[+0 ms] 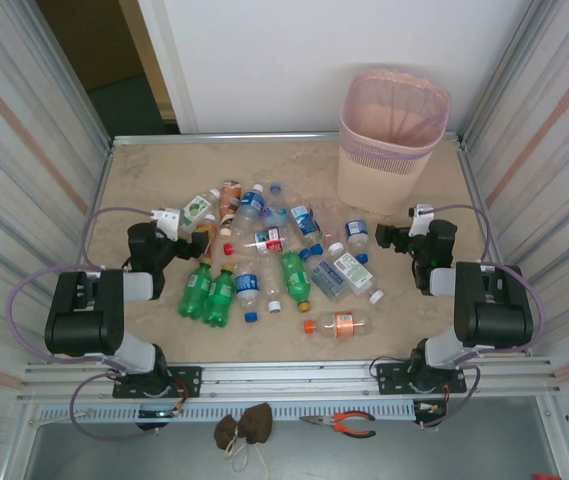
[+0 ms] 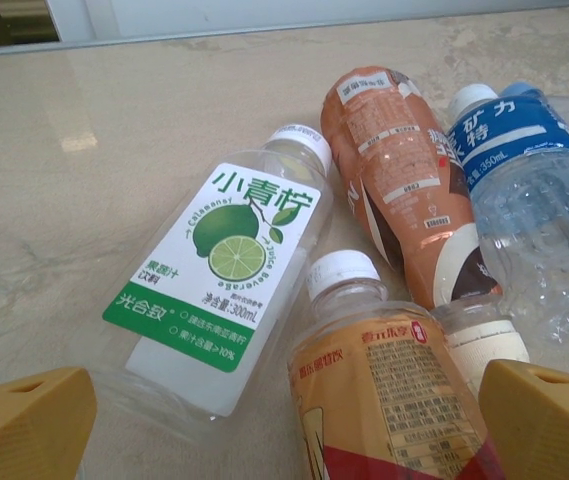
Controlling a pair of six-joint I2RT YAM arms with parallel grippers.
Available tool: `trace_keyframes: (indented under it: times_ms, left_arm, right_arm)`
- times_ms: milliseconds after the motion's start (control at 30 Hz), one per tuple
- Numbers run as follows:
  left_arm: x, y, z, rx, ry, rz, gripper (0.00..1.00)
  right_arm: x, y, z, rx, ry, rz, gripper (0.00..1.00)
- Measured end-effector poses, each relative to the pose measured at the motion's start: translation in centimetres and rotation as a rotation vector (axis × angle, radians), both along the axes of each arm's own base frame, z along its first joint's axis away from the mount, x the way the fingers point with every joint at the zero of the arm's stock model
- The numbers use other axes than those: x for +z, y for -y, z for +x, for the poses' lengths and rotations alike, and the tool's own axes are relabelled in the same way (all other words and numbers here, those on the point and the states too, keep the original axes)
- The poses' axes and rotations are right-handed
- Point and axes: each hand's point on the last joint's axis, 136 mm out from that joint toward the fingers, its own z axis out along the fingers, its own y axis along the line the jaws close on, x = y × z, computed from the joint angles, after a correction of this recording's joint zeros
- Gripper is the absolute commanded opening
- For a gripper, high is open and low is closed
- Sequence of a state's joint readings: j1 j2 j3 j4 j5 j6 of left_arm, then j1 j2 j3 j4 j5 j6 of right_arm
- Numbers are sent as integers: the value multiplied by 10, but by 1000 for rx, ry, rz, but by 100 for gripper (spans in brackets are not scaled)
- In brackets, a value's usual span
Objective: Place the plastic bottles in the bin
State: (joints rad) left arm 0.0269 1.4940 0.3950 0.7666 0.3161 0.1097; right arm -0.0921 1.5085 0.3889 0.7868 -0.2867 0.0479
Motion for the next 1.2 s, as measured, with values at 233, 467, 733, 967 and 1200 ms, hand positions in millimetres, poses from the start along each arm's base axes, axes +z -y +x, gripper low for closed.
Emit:
trace_keyframes:
  times_ms: [233, 467, 733, 967, 1200]
  left_arm:
    - [13, -6, 4, 57, 1, 29, 99]
    - [20, -18, -2, 134, -46, 36, 99]
    - [52, -28, -1, 210, -92, 13, 98]
    - [73, -16, -10, 181, -183, -76, 97]
    - [109, 5, -22, 85, -255, -147, 94]
  right_arm:
    - [10, 4, -3, -27, -3, -12, 99]
    - [24, -5, -7, -14, -70, -19, 99]
    - [60, -46, -24, 76, -126, -33, 99]
    - [64, -85, -61, 182, -245, -54, 95]
    - [77, -129, -104, 372, -324, -144, 93]
